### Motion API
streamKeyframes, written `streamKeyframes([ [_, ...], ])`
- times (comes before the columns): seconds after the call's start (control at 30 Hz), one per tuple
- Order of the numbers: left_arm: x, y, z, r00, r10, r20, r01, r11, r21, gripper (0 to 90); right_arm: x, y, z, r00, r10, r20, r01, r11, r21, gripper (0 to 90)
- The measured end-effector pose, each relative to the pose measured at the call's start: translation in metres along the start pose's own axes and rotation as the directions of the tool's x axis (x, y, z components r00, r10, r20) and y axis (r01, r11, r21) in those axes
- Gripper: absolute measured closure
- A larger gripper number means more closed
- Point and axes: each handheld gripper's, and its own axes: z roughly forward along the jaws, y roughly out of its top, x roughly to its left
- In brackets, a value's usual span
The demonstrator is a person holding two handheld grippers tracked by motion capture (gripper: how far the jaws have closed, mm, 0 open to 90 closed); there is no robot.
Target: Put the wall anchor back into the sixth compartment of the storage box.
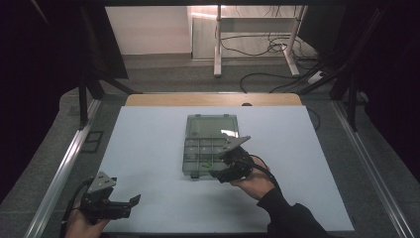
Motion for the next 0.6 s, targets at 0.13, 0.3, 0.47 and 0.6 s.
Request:
streamKeyframes([
  [0.13, 0.0, 0.0, 0.0, 1.0, 0.005, -0.002, -0.005, 1.0, 0.002, 3.4, 0.002, -0.01, -0.017, 1.0, 0.007, 0.004, -0.007, 1.0, -0.026, 26.8],
  [0.3, 0.0, 0.0, 0.0, 1.0, 0.001, 0.001, -0.001, 1.0, 0.0, 3.5, 0.002, -0.022, -0.036, 0.9997, 0.01, 0.022, -0.009, 0.999, -0.048, 22.8],
  [0.47, 0.0, 0.0, 0.0, 1.0, 0.003, -0.001, -0.003, 1.0, 0.001, 3.5, -0.001, -0.037, -0.055, 0.9981, 0.047, 0.039, -0.045, 0.996, -0.071, 21.1],
  [0.6, 0.0, 0.0, 0.0, 1.0, 0.002, 0.0, -0.002, 1.0, 0.0, 3.5, -0.003, -0.049, -0.067, 0.996, 0.063, 0.063, -0.058, 0.995, -0.079, 17.1],
])
